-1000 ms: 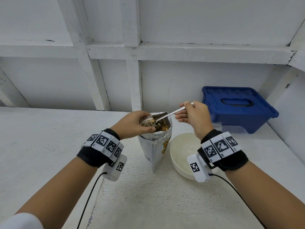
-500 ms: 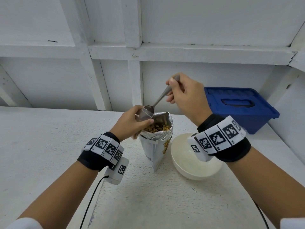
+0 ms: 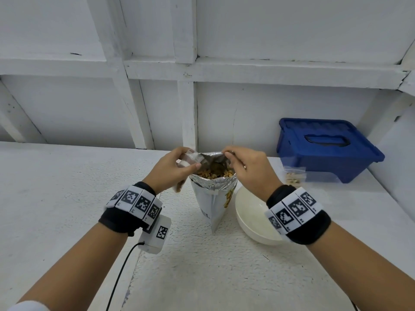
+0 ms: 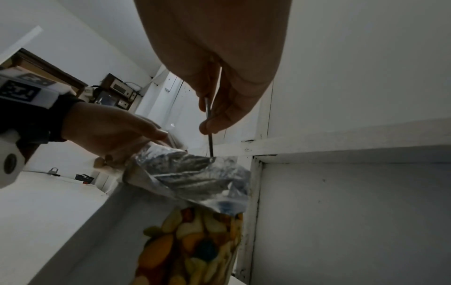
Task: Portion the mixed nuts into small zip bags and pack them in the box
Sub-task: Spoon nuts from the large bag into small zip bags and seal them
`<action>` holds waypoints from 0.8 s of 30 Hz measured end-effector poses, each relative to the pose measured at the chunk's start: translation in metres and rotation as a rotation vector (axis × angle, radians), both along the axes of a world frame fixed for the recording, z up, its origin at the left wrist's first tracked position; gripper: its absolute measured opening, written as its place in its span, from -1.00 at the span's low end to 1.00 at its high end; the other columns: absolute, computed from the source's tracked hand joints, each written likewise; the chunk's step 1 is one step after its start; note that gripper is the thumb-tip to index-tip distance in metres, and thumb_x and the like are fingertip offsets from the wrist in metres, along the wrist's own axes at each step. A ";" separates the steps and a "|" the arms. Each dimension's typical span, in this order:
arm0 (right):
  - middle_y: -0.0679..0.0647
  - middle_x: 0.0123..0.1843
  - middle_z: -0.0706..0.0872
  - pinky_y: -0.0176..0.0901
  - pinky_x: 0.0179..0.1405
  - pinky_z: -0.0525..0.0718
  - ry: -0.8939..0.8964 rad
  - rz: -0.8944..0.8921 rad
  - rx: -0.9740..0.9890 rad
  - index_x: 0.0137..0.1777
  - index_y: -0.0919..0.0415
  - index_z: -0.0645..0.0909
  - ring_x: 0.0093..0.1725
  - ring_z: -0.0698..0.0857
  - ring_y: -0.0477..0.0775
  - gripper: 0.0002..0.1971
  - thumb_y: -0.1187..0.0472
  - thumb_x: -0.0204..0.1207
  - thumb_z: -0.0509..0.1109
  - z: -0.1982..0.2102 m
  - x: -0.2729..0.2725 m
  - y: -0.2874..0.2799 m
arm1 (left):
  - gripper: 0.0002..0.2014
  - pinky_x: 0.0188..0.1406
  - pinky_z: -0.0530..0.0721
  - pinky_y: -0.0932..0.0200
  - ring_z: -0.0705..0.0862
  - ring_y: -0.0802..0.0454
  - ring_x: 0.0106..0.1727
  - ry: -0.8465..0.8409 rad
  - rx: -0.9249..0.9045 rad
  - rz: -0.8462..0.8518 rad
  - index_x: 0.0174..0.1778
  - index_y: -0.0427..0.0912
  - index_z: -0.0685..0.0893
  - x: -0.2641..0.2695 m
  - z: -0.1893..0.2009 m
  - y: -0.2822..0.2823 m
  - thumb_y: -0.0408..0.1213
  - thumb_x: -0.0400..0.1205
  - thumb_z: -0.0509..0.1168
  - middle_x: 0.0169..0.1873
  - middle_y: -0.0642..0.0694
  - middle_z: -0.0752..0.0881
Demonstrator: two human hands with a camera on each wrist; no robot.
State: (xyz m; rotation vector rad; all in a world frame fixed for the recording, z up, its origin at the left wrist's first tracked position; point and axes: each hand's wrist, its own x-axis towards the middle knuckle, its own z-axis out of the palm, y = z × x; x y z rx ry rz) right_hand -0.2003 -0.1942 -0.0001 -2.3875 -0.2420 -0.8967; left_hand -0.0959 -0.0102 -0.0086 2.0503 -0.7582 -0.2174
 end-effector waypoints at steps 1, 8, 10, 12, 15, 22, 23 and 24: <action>-0.02 -0.32 0.65 -0.36 -0.30 0.57 -0.005 0.011 -0.015 -0.04 0.32 0.68 -0.35 0.59 -0.10 -0.80 0.28 0.59 0.22 -0.001 0.000 0.002 | -0.65 -0.22 0.60 0.28 0.70 0.05 -0.11 0.013 -0.002 -0.001 0.24 -0.07 0.51 0.000 0.000 0.000 -0.14 0.57 0.37 0.02 -0.02 0.66; 0.12 -0.36 0.72 -0.26 -0.35 0.60 0.050 -0.042 0.052 0.02 0.34 0.67 -0.36 0.71 0.07 -0.74 0.21 0.61 0.19 -0.010 0.000 0.006 | -0.66 -0.12 0.64 0.28 0.71 0.07 -0.06 0.060 -0.017 -0.001 0.18 0.00 0.50 -0.001 0.000 0.000 -0.12 0.53 0.40 -0.01 0.02 0.67; 0.14 -0.35 0.73 -0.27 -0.30 0.63 0.106 -0.091 0.111 0.06 0.32 0.66 -0.36 0.71 0.02 -0.77 0.23 0.64 0.20 -0.014 0.001 0.008 | -0.66 -0.07 0.66 0.22 0.71 0.05 -0.03 0.064 -0.017 0.000 0.19 0.01 0.50 0.000 0.000 -0.001 -0.11 0.53 0.40 0.01 0.00 0.68; 0.10 -0.36 0.71 -0.27 -0.26 0.68 0.197 -0.142 0.243 0.06 0.30 0.64 -0.38 0.69 -0.12 -0.79 0.24 0.66 0.19 -0.014 0.003 0.008 | -0.63 0.00 0.68 0.12 0.71 0.01 0.00 0.070 -0.011 0.002 0.22 -0.02 0.51 0.001 -0.001 0.000 -0.09 0.53 0.40 0.04 -0.03 0.68; 0.10 -0.34 0.70 -0.21 -0.28 0.73 0.325 -0.167 0.472 0.04 0.29 0.61 -0.40 0.69 -0.13 -0.78 0.24 0.67 0.15 -0.008 0.006 0.004 | -0.60 0.10 0.68 0.01 0.72 -0.01 0.02 0.091 -0.015 0.005 0.23 -0.03 0.51 0.001 -0.002 0.001 -0.06 0.52 0.41 0.09 -0.05 0.69; 0.15 -0.42 0.69 -0.34 -0.51 0.66 0.402 -0.171 0.766 -0.13 0.21 0.57 -0.51 0.69 -0.06 -0.77 0.29 0.68 0.11 -0.003 0.001 -0.005 | -0.59 0.09 0.66 0.07 0.71 0.00 0.02 0.083 0.001 0.009 0.29 -0.06 0.50 0.000 0.000 0.000 -0.12 0.54 0.39 0.10 -0.05 0.68; 0.16 -0.42 0.69 -0.36 -0.53 0.65 0.401 -0.187 0.813 -0.12 0.24 0.58 -0.53 0.69 -0.08 -0.77 0.30 0.68 0.11 -0.002 0.001 -0.008 | -0.58 0.09 0.66 0.07 0.71 0.00 0.02 0.083 0.002 0.003 0.30 -0.07 0.49 0.000 0.001 0.000 -0.12 0.55 0.38 0.11 -0.06 0.68; 0.18 -0.42 0.69 -0.36 -0.55 0.65 0.397 -0.202 0.866 -0.11 0.28 0.57 -0.55 0.69 -0.09 -0.77 0.30 0.68 0.11 -0.001 0.000 -0.011 | -0.58 0.09 0.66 0.06 0.71 0.01 0.02 0.081 0.005 -0.003 0.30 -0.07 0.49 0.000 0.001 0.000 -0.12 0.55 0.38 0.11 -0.07 0.68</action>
